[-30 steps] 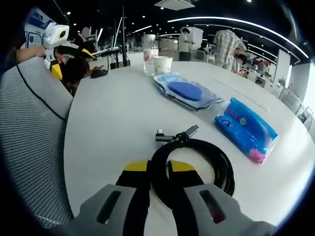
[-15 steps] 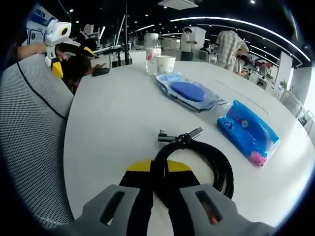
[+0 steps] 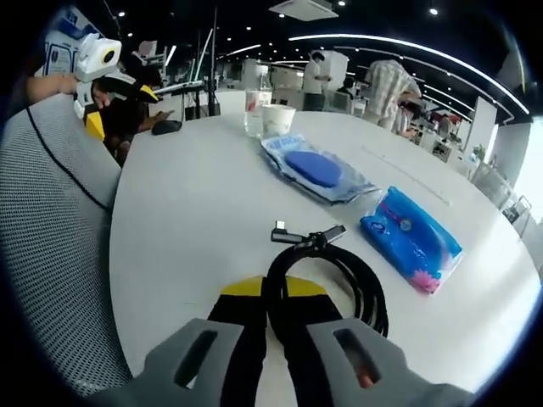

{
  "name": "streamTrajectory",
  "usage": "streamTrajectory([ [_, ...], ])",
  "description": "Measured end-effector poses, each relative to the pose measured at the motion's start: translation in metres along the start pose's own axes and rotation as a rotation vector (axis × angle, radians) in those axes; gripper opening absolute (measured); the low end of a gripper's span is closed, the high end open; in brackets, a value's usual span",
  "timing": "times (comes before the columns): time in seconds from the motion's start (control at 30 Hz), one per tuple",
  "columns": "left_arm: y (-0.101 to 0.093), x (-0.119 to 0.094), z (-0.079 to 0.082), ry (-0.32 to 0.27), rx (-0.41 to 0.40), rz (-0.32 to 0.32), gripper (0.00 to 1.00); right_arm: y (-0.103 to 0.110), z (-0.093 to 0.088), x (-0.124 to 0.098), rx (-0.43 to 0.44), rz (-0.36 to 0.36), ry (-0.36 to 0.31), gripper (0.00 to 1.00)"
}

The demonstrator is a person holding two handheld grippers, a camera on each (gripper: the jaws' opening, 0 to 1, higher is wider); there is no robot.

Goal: Arrange the tabletop items into an orderly group along one side of the table until the central work area is clear of visible clutter.

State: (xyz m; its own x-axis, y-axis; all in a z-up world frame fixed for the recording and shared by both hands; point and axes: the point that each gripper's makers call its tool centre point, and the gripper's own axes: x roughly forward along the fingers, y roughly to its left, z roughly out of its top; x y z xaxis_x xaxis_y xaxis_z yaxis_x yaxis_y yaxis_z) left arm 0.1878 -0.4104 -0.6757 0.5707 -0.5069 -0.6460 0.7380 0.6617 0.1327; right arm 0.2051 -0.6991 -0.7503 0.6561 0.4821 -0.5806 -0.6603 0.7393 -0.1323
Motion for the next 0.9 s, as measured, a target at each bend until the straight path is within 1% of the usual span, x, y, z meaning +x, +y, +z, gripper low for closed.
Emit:
streamTrajectory([
  [0.13, 0.001, 0.0, 0.001, -0.005, 0.0, 0.003, 0.86, -0.004, 0.008, -0.009, 0.011, -0.029, -0.015, 0.03],
  [0.33, 0.001, 0.0, 0.001, -0.008, 0.003, 0.002, 0.86, -0.019, 0.018, -0.025, 0.046, -0.107, -0.055, 0.03],
  [0.37, 0.0, 0.0, 0.001, -0.009, 0.004, 0.0, 0.86, -0.021, 0.021, -0.027, 0.061, -0.118, -0.065, 0.02],
  [0.4, 0.0, 0.0, 0.002, -0.011, 0.005, 0.0, 0.86, -0.024, 0.026, -0.03, 0.09, -0.127, -0.089, 0.02],
  [0.43, 0.0, 0.0, 0.002, -0.011, 0.005, -0.001, 0.86, -0.028, 0.028, -0.033, 0.103, -0.137, -0.095, 0.02],
  [0.6, -0.001, -0.001, 0.001, -0.015, 0.007, 0.0, 0.86, -0.04, 0.042, -0.043, 0.103, -0.181, -0.136, 0.02],
  [0.67, 0.0, -0.001, 0.001, -0.016, 0.007, 0.003, 0.86, -0.043, 0.055, -0.048, 0.097, -0.197, -0.155, 0.02],
  [0.73, 0.0, -0.001, 0.001, -0.018, 0.004, 0.005, 0.86, -0.044, 0.061, -0.05, 0.09, -0.202, -0.166, 0.02],
  [0.8, -0.001, -0.001, 0.001, -0.018, 0.001, 0.005, 0.86, -0.044, 0.068, -0.051, 0.056, -0.202, -0.166, 0.02],
  [0.9, -0.002, -0.001, 0.0, -0.013, 0.004, 0.0, 0.85, -0.043, 0.068, -0.046, 0.013, -0.191, -0.151, 0.02],
])
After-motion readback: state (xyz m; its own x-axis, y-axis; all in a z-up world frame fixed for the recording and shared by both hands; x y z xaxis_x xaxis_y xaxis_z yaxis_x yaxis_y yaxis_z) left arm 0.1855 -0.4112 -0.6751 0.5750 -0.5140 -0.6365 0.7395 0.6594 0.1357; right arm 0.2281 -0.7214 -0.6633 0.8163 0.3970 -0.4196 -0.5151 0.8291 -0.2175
